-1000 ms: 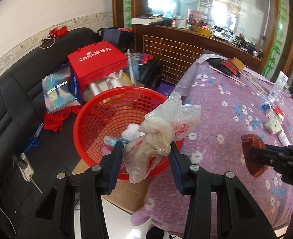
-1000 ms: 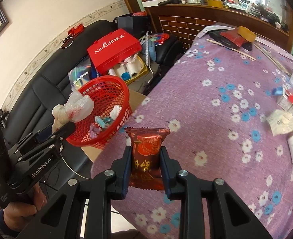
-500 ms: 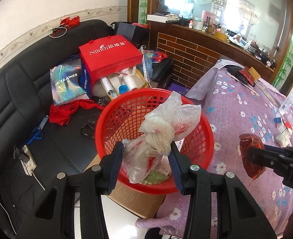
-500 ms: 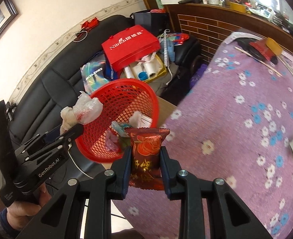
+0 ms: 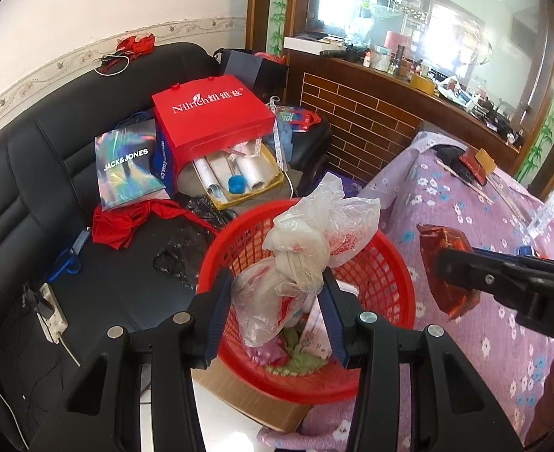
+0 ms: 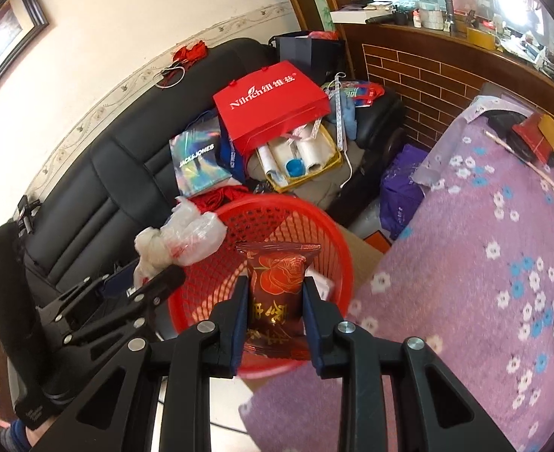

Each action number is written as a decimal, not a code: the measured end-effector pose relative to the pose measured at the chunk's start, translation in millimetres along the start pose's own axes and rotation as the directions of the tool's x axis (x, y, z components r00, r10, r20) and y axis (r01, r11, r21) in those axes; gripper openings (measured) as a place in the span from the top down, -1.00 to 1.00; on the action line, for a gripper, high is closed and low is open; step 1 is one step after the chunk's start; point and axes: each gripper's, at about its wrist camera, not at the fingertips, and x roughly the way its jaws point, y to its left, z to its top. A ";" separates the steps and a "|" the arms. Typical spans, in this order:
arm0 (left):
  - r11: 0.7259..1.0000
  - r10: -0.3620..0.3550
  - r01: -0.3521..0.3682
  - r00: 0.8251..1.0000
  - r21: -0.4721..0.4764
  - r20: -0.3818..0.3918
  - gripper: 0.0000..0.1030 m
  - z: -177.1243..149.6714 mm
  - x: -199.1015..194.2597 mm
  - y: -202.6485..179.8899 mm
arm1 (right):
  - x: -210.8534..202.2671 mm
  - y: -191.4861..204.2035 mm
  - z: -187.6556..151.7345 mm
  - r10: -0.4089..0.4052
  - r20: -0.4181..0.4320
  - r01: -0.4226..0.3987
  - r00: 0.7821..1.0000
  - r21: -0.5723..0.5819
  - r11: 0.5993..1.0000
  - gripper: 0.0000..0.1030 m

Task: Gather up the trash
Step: 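Open both grippers over the wastebasket to drop the bag and wrapper, then move both tools back over the remaining litter on the table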

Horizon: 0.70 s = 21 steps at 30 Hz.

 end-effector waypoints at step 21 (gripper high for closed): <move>0.993 -0.108 0.110 0.993 0.037 -0.042 -0.36 -12.0 -2.6 -42.3 | -34.3 -77.8 -42.6 -0.013 0.007 0.012 1.000 0.183 0.983 0.29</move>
